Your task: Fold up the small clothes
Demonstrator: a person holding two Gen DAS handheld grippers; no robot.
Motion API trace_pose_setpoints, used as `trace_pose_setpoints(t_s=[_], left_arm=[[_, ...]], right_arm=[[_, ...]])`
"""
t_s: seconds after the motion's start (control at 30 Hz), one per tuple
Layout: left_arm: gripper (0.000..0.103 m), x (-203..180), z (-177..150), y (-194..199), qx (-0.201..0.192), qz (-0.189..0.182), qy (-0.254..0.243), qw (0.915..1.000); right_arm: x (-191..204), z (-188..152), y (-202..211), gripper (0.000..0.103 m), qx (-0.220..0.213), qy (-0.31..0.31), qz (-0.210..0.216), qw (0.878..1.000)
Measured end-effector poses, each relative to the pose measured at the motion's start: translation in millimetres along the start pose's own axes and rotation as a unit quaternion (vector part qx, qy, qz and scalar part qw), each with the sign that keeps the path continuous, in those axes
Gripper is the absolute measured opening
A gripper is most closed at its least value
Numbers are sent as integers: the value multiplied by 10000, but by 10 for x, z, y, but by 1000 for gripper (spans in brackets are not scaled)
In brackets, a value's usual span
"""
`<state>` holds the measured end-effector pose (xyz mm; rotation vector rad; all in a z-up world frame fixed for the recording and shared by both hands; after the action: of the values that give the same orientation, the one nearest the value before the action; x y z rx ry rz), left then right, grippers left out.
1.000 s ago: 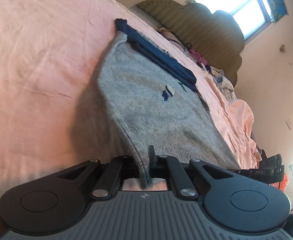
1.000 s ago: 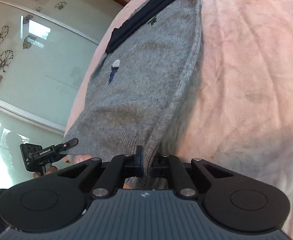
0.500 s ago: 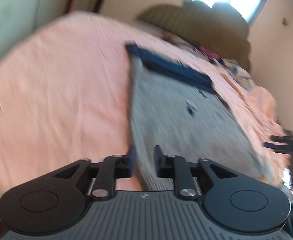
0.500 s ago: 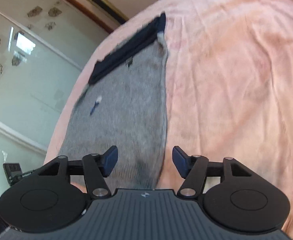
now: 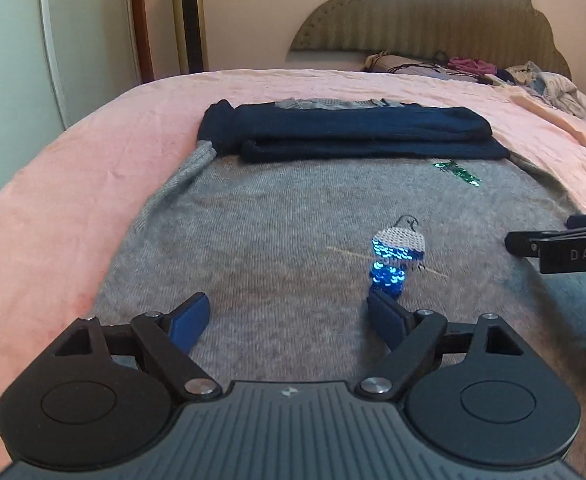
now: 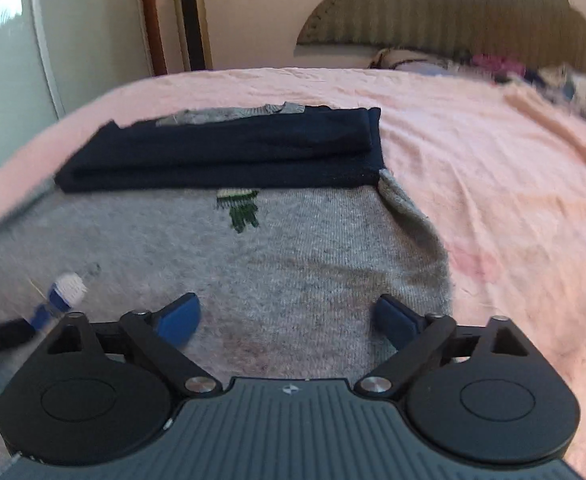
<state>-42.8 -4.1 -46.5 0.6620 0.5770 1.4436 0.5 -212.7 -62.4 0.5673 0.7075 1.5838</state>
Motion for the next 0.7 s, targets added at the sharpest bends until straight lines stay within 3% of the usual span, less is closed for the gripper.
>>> trace_pose_setpoints(t_s=[0.33, 0.43, 0.53, 0.7], left_arm=[[94, 31, -257, 302, 133, -27, -112, 9998], [96, 42, -342, 341, -88, -35, -11, 10000], [103, 56, -336, 328, -60, -177, 11, 9998], [103, 39, -334, 317, -32, -219, -34, 9997]], right_arm=[[-103, -454, 480, 103, 30, -31, 114, 9999], [-90, -484, 511, 103, 9, -21, 83, 10000], [-95, -471, 490, 103, 2, -49, 96, 9999], [-96, -469, 488, 103, -4, -61, 96, 9999]])
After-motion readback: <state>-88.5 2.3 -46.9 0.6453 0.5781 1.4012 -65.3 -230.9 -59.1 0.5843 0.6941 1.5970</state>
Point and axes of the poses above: each gripper's, at about its wrist camera, not at the fingertips, and y roughly against the way its jaws point, x to its left, z to its top, the point moved 7 cm from there along -y, roughly the way its jaws point, and after that the axes turned 5 degrees about x, right-handed, at the moved point
